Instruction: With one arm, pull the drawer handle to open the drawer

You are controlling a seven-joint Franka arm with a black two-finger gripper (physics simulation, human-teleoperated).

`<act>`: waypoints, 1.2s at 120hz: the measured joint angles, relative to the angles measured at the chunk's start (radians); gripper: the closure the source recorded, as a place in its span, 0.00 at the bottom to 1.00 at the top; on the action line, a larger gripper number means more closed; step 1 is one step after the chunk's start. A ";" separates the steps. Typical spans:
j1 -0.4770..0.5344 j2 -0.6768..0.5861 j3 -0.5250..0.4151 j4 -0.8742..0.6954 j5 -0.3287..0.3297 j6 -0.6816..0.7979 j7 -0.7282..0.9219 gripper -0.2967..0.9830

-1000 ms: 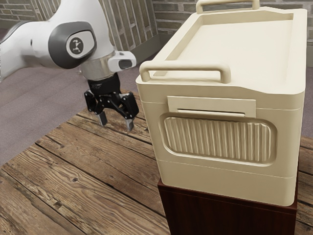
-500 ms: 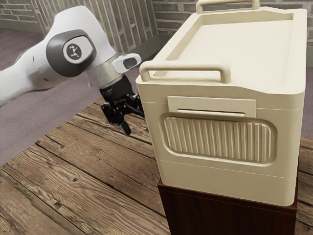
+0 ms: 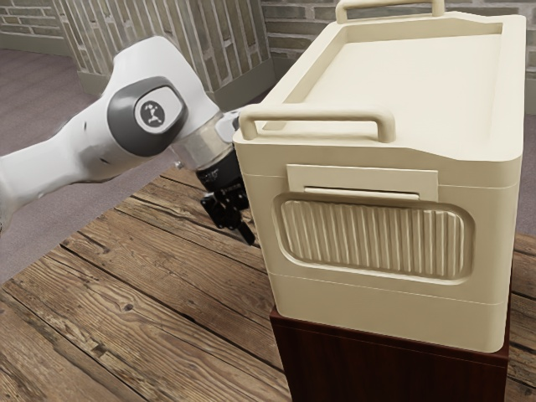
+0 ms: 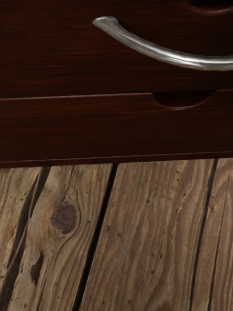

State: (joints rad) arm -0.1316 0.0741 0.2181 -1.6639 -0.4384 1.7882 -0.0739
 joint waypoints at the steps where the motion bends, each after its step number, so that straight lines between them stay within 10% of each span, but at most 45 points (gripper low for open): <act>1: -0.001 0.000 0.000 -0.001 0.000 0.002 0.000 0.31; 102: -0.023 0.025 -0.002 -0.039 -0.043 0.074 0.009 0.40; 144: -0.016 0.023 -0.001 -0.038 -0.042 0.078 0.022 0.74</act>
State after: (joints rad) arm -0.1476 0.0971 0.2169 -1.7018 -0.4806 1.8663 -0.0522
